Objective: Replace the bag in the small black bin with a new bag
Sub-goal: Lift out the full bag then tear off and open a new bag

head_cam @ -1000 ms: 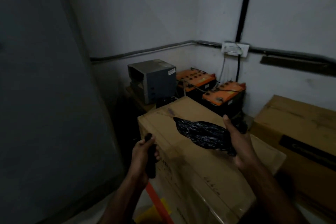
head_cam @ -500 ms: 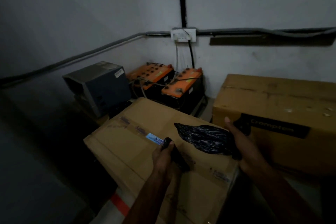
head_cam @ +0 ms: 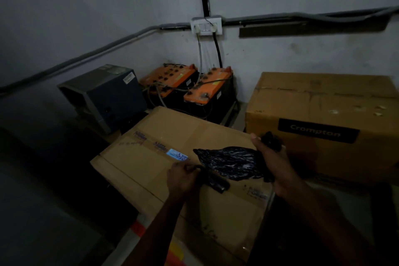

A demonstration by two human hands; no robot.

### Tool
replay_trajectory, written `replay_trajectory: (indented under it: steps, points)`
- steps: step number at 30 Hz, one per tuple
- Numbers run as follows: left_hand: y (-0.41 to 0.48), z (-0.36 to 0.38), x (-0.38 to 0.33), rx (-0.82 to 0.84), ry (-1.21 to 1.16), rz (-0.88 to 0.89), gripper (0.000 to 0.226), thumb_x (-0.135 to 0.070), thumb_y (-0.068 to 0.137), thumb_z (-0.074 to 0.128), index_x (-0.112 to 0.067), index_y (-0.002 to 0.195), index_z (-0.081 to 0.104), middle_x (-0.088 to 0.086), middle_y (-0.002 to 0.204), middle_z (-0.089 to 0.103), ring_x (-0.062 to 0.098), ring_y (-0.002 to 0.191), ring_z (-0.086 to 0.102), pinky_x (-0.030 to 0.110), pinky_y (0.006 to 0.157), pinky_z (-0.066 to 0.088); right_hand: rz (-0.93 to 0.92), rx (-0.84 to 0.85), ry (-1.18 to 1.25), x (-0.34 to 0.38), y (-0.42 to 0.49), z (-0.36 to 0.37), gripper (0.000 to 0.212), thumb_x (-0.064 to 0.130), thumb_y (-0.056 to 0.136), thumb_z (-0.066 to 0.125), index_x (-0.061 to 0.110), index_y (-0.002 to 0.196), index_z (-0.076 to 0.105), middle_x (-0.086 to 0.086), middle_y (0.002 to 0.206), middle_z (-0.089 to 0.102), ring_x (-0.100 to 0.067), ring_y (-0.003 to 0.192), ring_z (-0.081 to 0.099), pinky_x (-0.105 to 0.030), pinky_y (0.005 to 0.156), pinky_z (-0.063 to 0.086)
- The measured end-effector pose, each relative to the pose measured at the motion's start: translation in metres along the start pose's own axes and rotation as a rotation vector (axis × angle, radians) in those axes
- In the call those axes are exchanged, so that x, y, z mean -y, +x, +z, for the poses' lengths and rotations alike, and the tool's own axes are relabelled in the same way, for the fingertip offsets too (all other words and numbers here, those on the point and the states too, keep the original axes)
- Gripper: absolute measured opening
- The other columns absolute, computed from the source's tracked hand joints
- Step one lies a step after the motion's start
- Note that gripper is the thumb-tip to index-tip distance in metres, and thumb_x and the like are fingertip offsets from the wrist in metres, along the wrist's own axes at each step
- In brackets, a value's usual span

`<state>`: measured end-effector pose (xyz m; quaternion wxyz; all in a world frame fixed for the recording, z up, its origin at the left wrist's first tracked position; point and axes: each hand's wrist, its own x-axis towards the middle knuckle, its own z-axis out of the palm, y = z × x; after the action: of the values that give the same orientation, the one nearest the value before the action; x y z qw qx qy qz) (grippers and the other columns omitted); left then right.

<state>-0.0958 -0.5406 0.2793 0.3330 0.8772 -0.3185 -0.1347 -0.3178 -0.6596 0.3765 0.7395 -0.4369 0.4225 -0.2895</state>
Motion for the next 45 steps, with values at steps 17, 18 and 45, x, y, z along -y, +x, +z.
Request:
replay_trajectory:
  steps: [17,18,45]
  points:
    - [-0.208,-0.191,0.005,0.076,-1.426,-0.441,0.042,-0.028,0.083,0.074,-0.012,0.122,0.069,0.006,0.112,0.077,0.023,0.106,0.069,0.038,0.095,0.052,-0.044,0.349,-0.140,-0.043,-0.137,0.165,0.077,0.054,0.069,0.082,0.024,0.135,0.056,-0.007,0.120,0.070,-0.029,0.099,0.070,-0.049,0.091,0.057]
    - [-0.215,-0.200,0.015,0.016,-1.447,-0.425,0.047,-0.024,0.081,0.075,-0.008,0.124,0.068,0.007,0.112,0.077,0.024,0.106,0.069,0.039,0.099,0.050,-0.033,0.384,-0.164,-0.047,-0.149,0.176,0.068,0.048,0.076,0.080,0.023,0.135,0.056,-0.007,0.118,0.070,-0.026,0.097,0.070,-0.045,0.089,0.058]
    - [-0.346,-0.423,0.150,-1.031,-1.468,-0.026,0.012,-0.019,0.095,0.066,-0.011,0.103,0.069,0.001,0.086,0.078,0.015,0.075,0.073,0.031,0.065,0.062,-0.038,0.806,-0.175,-0.036,-0.246,0.282,0.017,0.007,0.078,0.080,0.011,0.092,0.072,-0.003,0.080,0.075,-0.015,0.064,0.070,-0.021,0.043,0.050]
